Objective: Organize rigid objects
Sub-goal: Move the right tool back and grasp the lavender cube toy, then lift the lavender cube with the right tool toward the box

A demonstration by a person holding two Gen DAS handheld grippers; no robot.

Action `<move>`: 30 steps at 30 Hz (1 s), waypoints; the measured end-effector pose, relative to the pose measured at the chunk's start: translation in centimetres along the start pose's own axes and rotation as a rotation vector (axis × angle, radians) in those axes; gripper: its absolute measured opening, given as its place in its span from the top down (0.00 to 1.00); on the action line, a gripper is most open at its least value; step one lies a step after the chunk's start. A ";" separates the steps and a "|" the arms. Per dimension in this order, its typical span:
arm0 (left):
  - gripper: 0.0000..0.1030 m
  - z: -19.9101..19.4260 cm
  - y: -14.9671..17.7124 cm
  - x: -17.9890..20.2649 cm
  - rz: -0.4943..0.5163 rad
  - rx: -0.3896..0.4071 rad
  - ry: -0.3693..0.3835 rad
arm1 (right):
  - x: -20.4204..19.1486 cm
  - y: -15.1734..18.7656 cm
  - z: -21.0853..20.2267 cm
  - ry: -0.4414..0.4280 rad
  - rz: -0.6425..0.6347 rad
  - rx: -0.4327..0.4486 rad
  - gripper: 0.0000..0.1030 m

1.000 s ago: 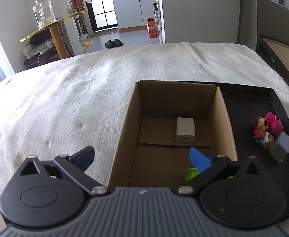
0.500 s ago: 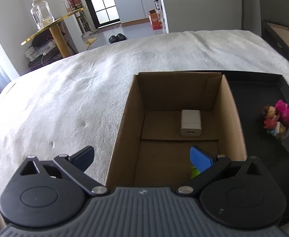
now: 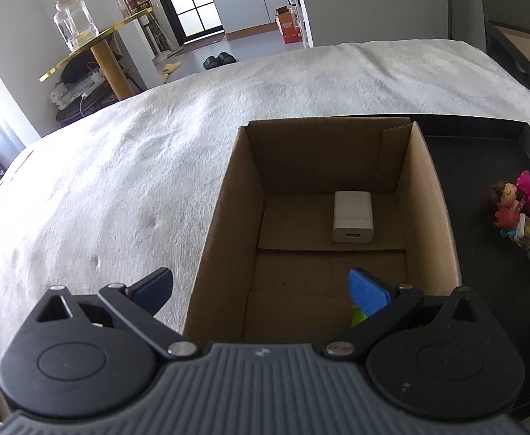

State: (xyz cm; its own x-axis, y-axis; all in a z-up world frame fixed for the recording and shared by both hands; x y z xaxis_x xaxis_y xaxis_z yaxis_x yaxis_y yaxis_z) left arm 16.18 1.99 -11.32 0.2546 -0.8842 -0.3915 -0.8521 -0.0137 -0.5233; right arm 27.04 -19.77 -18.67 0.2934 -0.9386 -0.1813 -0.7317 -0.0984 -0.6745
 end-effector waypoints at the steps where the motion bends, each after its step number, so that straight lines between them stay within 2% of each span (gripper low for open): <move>1: 0.01 0.0 0.0 0.0 0.002 0.002 -0.003 | 0.0 0.0 0.4 0.002 -0.007 -0.011 0.29; 2: 0.01 -0.1 0.0 0.0 0.004 0.004 -0.005 | 0.0 0.1 0.6 -0.002 -0.011 -0.018 0.37; 3: 0.01 0.0 0.0 0.1 0.004 0.004 -0.004 | 0.0 0.1 0.7 -0.010 -0.012 -0.024 0.50; 7: 0.01 0.0 0.0 0.1 0.000 0.002 -0.003 | -0.4 0.4 0.3 0.006 -0.039 -0.024 0.57; 12: 0.01 -0.2 0.1 -0.1 -0.009 0.013 0.006 | -0.7 0.6 -0.4 0.004 -0.034 -0.033 0.58; 30: 0.01 -1.0 1.0 -2.1 -0.079 0.064 0.043 | -3.9 -1.8 -4.0 -0.032 -0.062 0.072 0.58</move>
State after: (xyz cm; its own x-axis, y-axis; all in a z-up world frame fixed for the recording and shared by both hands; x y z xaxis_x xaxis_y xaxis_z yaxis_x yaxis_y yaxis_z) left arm 14.34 3.35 -10.23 0.2991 -0.9007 -0.3151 -0.7985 -0.0555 -0.5994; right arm 24.75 -17.31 -13.87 0.3571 -0.9203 -0.1600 -0.6657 -0.1306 -0.7347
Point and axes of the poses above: each gripper's, at about its wrist camera, not at the fingertips, and z roughly the way its jaws point, x to its right, y to its underside, the point moved 2 cm from there along z, roughly the way its jaws point, and after that the axes turned 13 degrees about z, right-handed, at the moved point
